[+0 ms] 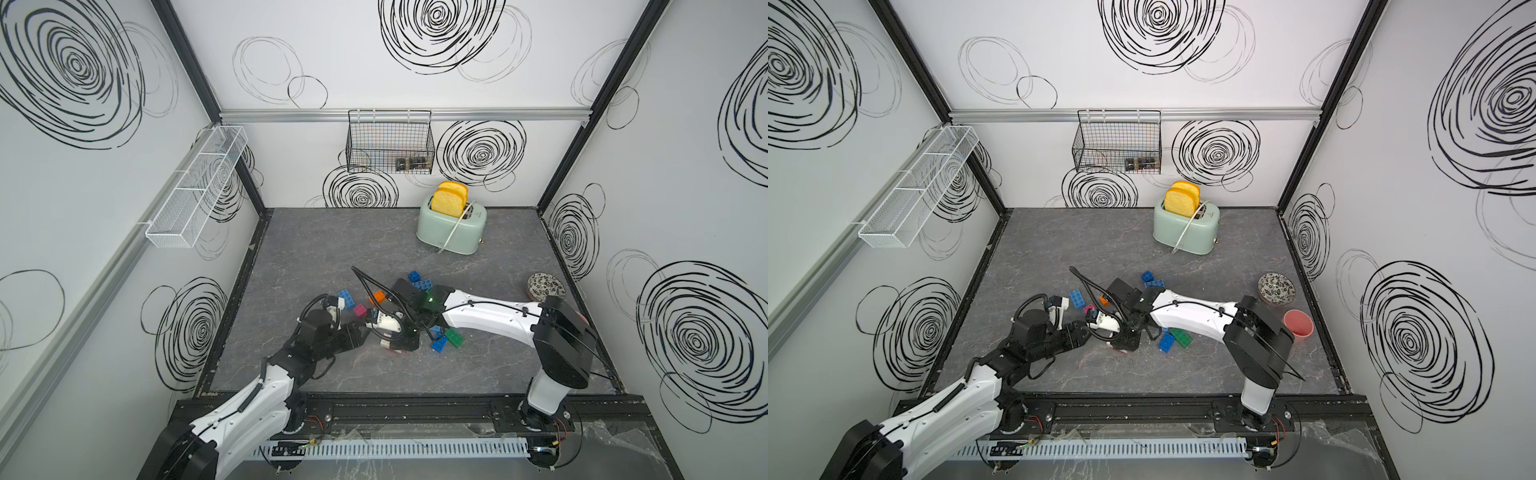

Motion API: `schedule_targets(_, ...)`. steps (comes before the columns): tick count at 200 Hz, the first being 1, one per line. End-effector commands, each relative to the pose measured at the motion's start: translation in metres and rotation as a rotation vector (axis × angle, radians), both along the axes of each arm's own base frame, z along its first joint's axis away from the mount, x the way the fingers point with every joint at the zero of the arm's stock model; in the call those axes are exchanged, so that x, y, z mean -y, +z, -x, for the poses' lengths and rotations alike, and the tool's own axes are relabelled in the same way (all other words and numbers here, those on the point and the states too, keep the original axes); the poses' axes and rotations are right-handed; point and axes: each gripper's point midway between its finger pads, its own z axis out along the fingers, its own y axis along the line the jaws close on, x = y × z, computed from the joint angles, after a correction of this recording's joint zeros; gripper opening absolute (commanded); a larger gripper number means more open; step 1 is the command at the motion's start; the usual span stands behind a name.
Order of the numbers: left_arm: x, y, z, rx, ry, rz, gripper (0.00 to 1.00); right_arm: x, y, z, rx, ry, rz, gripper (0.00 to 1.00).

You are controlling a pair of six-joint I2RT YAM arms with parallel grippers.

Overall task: Assemble a heart with lego
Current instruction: Assemble the lego brick with the lego brick, then pick up the lego brick from the center of the board.

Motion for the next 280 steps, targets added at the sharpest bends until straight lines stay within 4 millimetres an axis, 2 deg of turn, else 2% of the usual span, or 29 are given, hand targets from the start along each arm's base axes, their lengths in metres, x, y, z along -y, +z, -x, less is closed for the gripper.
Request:
schedule_targets(1,-0.011,0.008,-0.008,0.011,0.063,0.003,0.58,-0.012,0.033,-0.012,0.021,-0.073,-0.108,0.54)
schedule_targets(28,-0.023,0.014,-0.014,0.016,0.114,0.002,0.58,-0.023,0.034,-0.019,-0.018,-0.156,-0.152,0.54)
schedule_targets(80,-0.039,0.022,-0.021,0.034,0.178,0.015,0.6,-0.036,0.018,-0.053,-0.09,-0.383,-0.176,0.53)
schedule_targets(105,-0.042,0.022,-0.023,0.033,0.191,0.015,0.6,-0.033,0.014,-0.066,-0.087,-0.434,-0.182,0.53)
schedule_targets(153,-0.047,0.02,-0.025,0.027,0.213,0.003,0.6,-0.03,0.009,-0.075,-0.075,-0.449,-0.195,0.53)
schedule_targets(167,-0.05,0.019,-0.026,0.027,0.227,-0.003,0.61,-0.032,0.009,-0.073,-0.079,-0.432,-0.202,0.53)
schedule_targets(196,-0.065,0.012,-0.027,0.003,0.303,-0.016,0.61,-0.048,0.006,-0.054,-0.047,-0.314,-0.208,0.53)
schedule_targets(244,-0.095,0.01,-0.032,-0.01,0.44,0.007,0.61,-0.088,-0.012,-0.028,-0.019,-0.171,-0.162,0.53)
schedule_targets(280,-0.112,0.013,-0.033,-0.008,0.519,0.014,0.61,-0.109,-0.025,-0.027,0.02,-0.151,-0.131,0.53)
